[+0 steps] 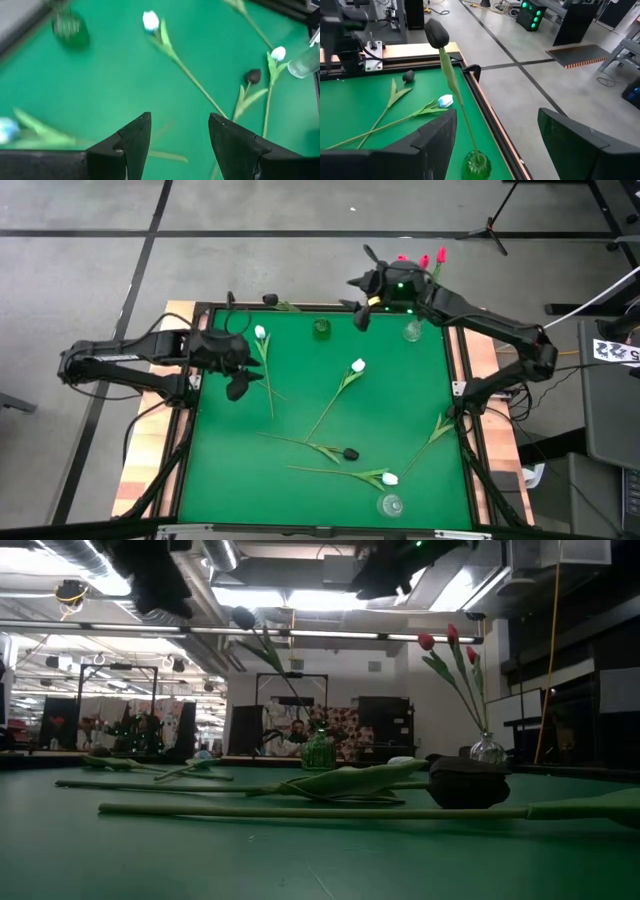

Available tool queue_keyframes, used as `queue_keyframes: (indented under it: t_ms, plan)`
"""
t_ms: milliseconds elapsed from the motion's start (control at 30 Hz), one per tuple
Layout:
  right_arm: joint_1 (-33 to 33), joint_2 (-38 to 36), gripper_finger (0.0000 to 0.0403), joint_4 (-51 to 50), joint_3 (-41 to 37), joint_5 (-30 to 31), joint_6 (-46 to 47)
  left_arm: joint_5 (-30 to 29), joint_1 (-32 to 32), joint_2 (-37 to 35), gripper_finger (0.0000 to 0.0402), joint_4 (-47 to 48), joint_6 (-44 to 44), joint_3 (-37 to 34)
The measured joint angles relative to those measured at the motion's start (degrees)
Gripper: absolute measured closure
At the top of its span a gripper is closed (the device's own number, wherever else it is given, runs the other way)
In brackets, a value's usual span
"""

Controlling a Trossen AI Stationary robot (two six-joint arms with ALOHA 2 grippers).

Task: Sort flowers into vase by color
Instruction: Put the black tulip into the green vase

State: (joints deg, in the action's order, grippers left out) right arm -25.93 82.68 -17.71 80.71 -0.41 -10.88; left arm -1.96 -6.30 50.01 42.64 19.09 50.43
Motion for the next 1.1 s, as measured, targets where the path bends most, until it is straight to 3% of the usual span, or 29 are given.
queue_keyframes:
  t_ms: [133, 300, 467, 700, 900, 1100]
  plan:
    - [0.0, -2.1, 0.0125, -1.9, 0.0, 0.0, 0.4, 0.0, 2.2, 0.6, 0.0208, 6.9, 7.7, 0.0]
    - [0.0, -3.3, 0.0125, -5.0, 0.0, 0.0, 0.4, -0.2, 6.3, 1.6, 0.0208, 16.1, 10.4, 0.0]
    - [0.0, -3.4, 0.0125, -6.4, 0.0, -0.1, 0.4, -8.3, 8.1, 4.4, 0.0208, 20.9, 10.1, 0.0]
    - [0.0, -3.4, 0.0125, -6.6, 0.0, -0.6, -0.2, -10.5, 3.2, 10.6, 0.0208, 15.6, -5.2, -2.4]
    - [0.0, -3.6, 0.0125, -9.3, 0.0, -0.6, -2.5, 1.1, -7.1, 16.4, 0.0208, 9.6, -20.9, -6.3]
    - [0.0, -3.6, 0.0125, -11.6, 0.0, -0.6, -2.9, 2.0, -14.9, 19.3, 0.0208, 7.2, -34.6, -7.0]
